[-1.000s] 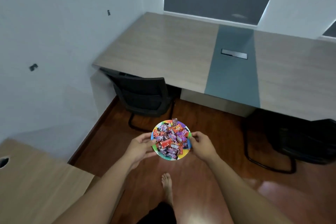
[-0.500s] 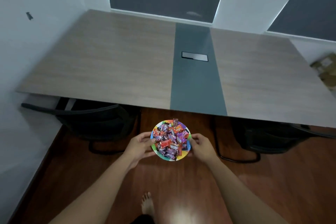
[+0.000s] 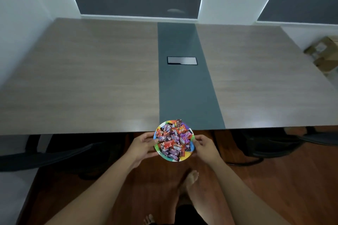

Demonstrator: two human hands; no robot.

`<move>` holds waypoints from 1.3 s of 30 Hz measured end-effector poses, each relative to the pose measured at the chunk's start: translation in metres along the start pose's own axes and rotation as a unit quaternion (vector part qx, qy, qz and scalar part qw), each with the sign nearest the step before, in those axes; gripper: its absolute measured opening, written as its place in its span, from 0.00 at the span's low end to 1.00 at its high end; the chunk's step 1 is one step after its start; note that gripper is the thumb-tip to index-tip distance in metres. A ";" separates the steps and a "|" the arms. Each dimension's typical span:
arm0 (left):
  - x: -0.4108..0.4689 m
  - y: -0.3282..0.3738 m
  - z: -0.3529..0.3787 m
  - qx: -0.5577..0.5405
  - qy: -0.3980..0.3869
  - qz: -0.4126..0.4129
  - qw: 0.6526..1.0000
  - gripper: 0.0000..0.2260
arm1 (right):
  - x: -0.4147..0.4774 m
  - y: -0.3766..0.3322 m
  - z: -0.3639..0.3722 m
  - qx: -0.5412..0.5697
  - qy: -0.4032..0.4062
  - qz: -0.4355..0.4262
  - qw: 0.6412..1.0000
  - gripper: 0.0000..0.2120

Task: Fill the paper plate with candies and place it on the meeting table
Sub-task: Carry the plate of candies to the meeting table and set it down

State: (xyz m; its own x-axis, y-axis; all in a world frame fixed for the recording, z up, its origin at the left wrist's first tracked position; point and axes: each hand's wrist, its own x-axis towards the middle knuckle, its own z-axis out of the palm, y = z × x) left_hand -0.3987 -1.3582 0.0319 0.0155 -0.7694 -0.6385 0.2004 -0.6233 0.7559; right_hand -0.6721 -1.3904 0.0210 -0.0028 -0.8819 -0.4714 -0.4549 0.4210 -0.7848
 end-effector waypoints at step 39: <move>0.375 0.284 0.099 -0.013 0.025 -0.028 0.999 0.07 | 0.449 -0.187 -0.119 0.048 -0.026 0.068 0.996 0.05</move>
State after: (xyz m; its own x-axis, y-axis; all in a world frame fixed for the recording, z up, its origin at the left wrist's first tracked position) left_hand -0.4331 -1.8372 0.0212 0.0520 -0.7257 -0.6860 0.2279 -0.6602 0.7157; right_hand -0.6941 -1.8905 0.0039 -0.0118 -0.8038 -0.5948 -0.3655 0.5571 -0.7457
